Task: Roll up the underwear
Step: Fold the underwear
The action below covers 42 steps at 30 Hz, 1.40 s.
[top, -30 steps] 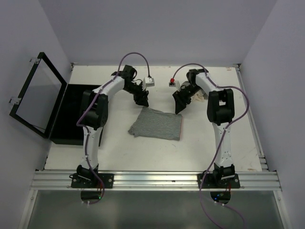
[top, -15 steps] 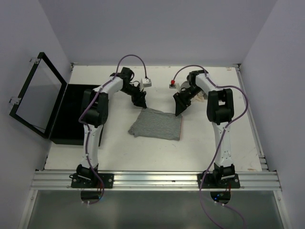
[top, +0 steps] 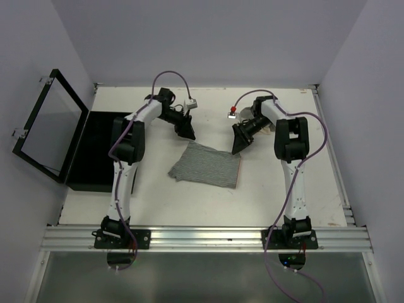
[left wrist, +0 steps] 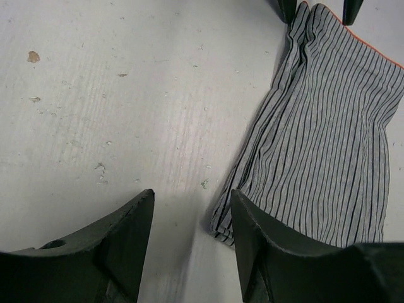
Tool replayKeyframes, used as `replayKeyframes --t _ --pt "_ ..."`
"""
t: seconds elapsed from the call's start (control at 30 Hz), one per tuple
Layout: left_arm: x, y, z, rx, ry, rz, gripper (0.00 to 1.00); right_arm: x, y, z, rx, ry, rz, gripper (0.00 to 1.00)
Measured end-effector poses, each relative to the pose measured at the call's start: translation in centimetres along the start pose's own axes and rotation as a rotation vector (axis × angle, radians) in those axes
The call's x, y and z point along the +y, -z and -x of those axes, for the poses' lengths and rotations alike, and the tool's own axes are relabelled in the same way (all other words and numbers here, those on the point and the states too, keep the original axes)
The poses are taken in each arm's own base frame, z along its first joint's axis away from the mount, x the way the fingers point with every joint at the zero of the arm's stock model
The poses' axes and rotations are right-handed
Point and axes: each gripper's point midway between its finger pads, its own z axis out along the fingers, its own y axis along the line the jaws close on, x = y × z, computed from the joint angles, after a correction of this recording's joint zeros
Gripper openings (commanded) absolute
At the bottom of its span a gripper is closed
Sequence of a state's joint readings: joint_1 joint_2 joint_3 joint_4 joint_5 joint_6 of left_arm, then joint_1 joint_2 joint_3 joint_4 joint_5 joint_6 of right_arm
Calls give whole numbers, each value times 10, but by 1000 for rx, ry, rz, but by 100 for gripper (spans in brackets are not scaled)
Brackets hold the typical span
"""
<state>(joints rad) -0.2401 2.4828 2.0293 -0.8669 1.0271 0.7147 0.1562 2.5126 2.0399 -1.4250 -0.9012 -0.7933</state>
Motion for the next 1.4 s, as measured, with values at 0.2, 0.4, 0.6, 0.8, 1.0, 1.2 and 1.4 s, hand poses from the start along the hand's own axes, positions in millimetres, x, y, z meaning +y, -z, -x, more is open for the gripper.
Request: replayKeyframes --t 0.2,0.4,0.6,0.8,1.0,1.2,1.4 --pt "-5 1 -3 5 39 -24 56 0 1 0 -6 -23 17 57" --pt "-12 2 -8 19 74 -43 54 0 1 -2 5 -44 7 55" --pt "-18 2 -12 31 104 -60 49 -2 0 -4 37 -44 -21 50" --pt "-25 0 -16 26 142 -93 43 -4 -1 -3 74 -35 -46 46" --pt "-28 -4 -18 14 173 -122 26 -9 -1 -3 92 -25 -55 27" --pt "-29 -8 -23 11 195 -137 0 -17 -3 0 97 2 -68 5" --pt "-30 -7 -24 6 183 -139 0 -19 -2 8 93 53 -93 0"
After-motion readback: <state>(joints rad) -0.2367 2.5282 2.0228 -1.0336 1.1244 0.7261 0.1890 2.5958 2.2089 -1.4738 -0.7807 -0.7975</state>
